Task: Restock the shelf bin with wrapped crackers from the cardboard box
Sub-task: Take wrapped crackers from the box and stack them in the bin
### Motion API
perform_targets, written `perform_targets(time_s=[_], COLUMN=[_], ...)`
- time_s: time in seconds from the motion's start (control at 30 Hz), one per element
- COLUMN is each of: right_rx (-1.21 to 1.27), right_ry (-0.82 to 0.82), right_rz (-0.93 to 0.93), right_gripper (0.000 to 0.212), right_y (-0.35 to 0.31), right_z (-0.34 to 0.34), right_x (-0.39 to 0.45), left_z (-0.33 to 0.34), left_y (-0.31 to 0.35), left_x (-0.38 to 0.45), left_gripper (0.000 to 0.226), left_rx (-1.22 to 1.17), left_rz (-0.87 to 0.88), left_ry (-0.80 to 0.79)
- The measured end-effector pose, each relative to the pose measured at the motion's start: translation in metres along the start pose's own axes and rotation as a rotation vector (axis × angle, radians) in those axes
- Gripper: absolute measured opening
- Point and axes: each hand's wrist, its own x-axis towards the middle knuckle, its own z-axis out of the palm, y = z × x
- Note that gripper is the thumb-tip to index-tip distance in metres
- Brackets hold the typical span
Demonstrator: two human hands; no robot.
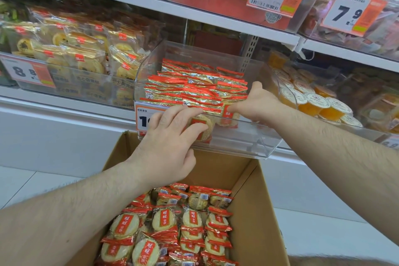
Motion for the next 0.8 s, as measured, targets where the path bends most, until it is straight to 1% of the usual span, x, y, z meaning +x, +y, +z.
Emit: perform_targets(time_s=[0.03,0.07,0.1,0.13,0.17,0.2,0.23,0.27,0.3,0.33,0.37,0.4,0.43,0.47,0.53,0.6,0.67,0.77,0.8], right_rx=[-0.071,-0.138,-0.173,-0.163,-0.110,-0.043,0.020,0.071,0.106,0.117,0.091,0.037,-0.027,-0.070,-0.073,-0.060,-0.065,-0.060,-0.060], right_ry=[0.140,0.327,0.524,0.682,0.789,0.825,0.794,0.712,0.600,0.478,0.335,0.178,0.024,-0.089,-0.255,-0.365,-0.446,-0.543,-0.575], right_rz=[-0.096,-0.245,-0.444,-0.645,-0.829,-0.989,-1.097,-1.144,-1.137,-1.083,-0.987,-0.868,-0.760,-0.669,-0.531,-0.475,-0.462,-0.452,-0.437], right_gripper=[0.079,0.072,0.064,0.054,0.043,0.032,0.022,0.015,0.012,0.012,0.012,0.012,0.012,0.012,0.011,0.016,0.030,0.070,0.079], right_y=[0.002,0.004,0.006,0.007,0.007,0.008,0.011,0.014,0.016,0.019,0.021,0.023,0.021,0.021,0.018,0.009,-0.002,-0.019,-0.024], right_z=[0.003,0.008,0.015,0.021,0.030,0.042,0.059,0.080,0.102,0.125,0.149,0.170,0.194,0.212,0.245,0.281,0.317,0.363,0.374], right_x=[-0.006,-0.014,-0.024,-0.035,-0.046,-0.057,-0.065,-0.072,-0.078,-0.081,-0.082,-0.079,-0.075,-0.070,-0.061,-0.058,-0.057,-0.056,-0.055], left_z=[-0.001,-0.002,-0.002,-0.002,-0.003,-0.002,0.000,0.004,0.007,0.009,0.011,0.012,0.013,0.013,0.013,0.017,0.020,0.025,0.026], left_y=[0.000,-0.001,-0.002,-0.002,-0.001,-0.002,-0.004,-0.010,-0.016,-0.024,-0.032,-0.040,-0.049,-0.054,-0.061,-0.070,-0.078,-0.089,-0.092], left_x=[0.000,-0.002,-0.004,-0.007,-0.009,-0.012,-0.016,-0.021,-0.026,-0.032,-0.037,-0.042,-0.048,-0.051,-0.054,-0.057,-0.061,-0.067,-0.068], left_gripper=[0.045,0.042,0.040,0.039,0.038,0.039,0.041,0.045,0.049,0.052,0.054,0.055,0.054,0.053,0.052,0.052,0.052,0.051,0.051], left_rx=[-0.027,-0.062,-0.104,-0.141,-0.164,-0.167,-0.165,-0.167,-0.164,-0.155,-0.140,-0.132,-0.138,-0.161,-0.218,-0.287,-0.334,-0.378,-0.379], left_rz=[0.030,0.061,0.082,0.092,0.085,0.058,0.011,-0.051,-0.118,-0.179,-0.229,-0.271,-0.322,-0.364,-0.447,-0.539,-0.617,-0.710,-0.737], left_ry=[0.025,0.039,0.027,-0.016,-0.097,-0.209,-0.343,-0.476,-0.608,-0.718,-0.793,-0.835,-0.865,-0.872,-0.856,-0.838,-0.824,-0.812,-0.811])
